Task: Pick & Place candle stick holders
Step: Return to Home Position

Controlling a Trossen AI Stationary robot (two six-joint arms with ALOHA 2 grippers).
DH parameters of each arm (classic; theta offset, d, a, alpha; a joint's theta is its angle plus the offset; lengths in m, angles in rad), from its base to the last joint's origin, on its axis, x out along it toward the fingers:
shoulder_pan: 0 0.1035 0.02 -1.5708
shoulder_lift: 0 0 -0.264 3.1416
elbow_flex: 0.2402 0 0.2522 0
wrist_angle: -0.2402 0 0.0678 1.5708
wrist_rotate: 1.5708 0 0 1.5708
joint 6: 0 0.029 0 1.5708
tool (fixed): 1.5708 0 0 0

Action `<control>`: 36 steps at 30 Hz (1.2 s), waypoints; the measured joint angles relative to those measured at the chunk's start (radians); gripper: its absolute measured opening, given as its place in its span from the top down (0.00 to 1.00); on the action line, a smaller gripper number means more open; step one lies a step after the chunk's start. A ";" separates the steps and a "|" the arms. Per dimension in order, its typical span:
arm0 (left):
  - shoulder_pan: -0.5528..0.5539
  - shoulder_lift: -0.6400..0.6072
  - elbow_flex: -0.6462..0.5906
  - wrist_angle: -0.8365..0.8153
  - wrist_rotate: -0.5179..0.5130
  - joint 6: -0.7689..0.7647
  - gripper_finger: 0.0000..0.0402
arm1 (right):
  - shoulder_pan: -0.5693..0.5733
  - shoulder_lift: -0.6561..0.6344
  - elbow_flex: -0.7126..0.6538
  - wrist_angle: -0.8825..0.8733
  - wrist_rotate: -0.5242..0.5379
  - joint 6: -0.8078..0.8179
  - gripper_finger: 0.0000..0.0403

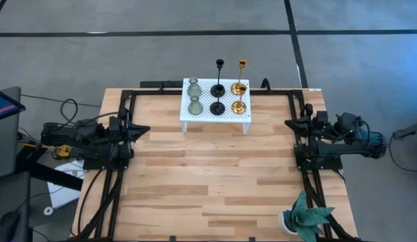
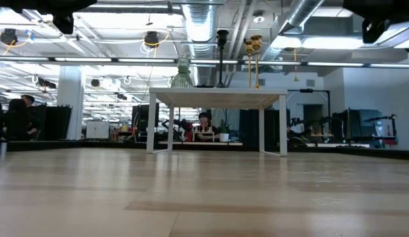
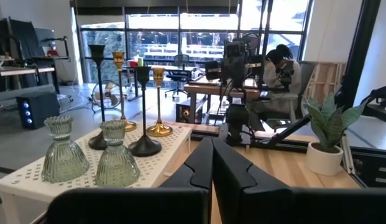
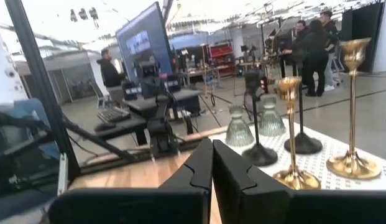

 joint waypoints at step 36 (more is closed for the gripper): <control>0.000 0.000 0.000 0.004 -0.016 0.008 0.99 | 0.000 -0.002 -0.361 0.042 -0.082 0.003 1.00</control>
